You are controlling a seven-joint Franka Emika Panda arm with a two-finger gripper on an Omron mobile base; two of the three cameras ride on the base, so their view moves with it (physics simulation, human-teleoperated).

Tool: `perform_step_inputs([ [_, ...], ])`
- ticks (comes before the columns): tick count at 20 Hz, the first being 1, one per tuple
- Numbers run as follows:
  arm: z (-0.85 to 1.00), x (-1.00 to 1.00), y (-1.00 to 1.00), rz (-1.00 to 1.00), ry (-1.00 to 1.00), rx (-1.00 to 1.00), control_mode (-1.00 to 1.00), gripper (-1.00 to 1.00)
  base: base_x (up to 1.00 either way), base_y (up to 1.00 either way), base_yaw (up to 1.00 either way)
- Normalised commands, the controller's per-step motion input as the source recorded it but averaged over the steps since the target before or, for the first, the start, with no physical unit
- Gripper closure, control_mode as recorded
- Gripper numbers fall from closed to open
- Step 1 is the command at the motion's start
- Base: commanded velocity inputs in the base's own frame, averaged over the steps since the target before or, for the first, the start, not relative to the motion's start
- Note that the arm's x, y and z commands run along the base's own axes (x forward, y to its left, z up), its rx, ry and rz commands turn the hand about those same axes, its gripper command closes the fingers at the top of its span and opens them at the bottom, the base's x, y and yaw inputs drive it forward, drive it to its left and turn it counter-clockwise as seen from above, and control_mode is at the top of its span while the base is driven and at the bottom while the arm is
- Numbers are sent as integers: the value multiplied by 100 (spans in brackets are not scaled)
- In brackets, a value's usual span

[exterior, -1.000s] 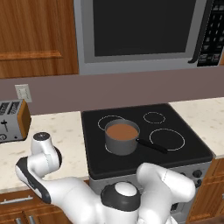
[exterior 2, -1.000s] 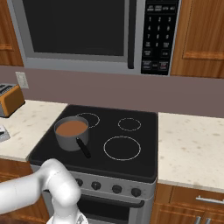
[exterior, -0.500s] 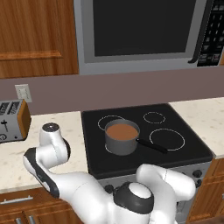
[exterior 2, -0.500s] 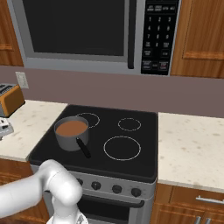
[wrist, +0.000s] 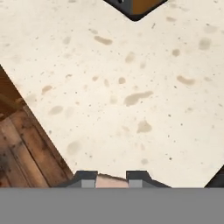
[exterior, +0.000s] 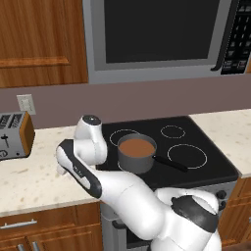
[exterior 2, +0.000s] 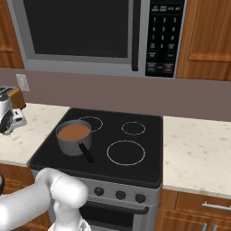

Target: Pick up the sugar cube(s) and place them in the saucepan with hot chocolate.

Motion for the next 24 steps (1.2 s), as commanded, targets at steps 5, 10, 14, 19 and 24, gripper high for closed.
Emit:
perform_step_inputs([
  [5, 40, 9, -97, 0, -3, 0, -100, 100, 0, 0, 0],
  [10, 31, 15, -100, -5, 0, 0, -100, 100, 0, 0, 0],
  [14, 23, 17, -98, -7, 0, 0, -100, 100, 0, 0, 0],
  [19, 18, 23, -85, -14, 0, -2, -100, 100, 0, 0, 0],
  [24, 3, 29, -71, -16, 3, -3, -100, 100, 0, 0, 0],
])
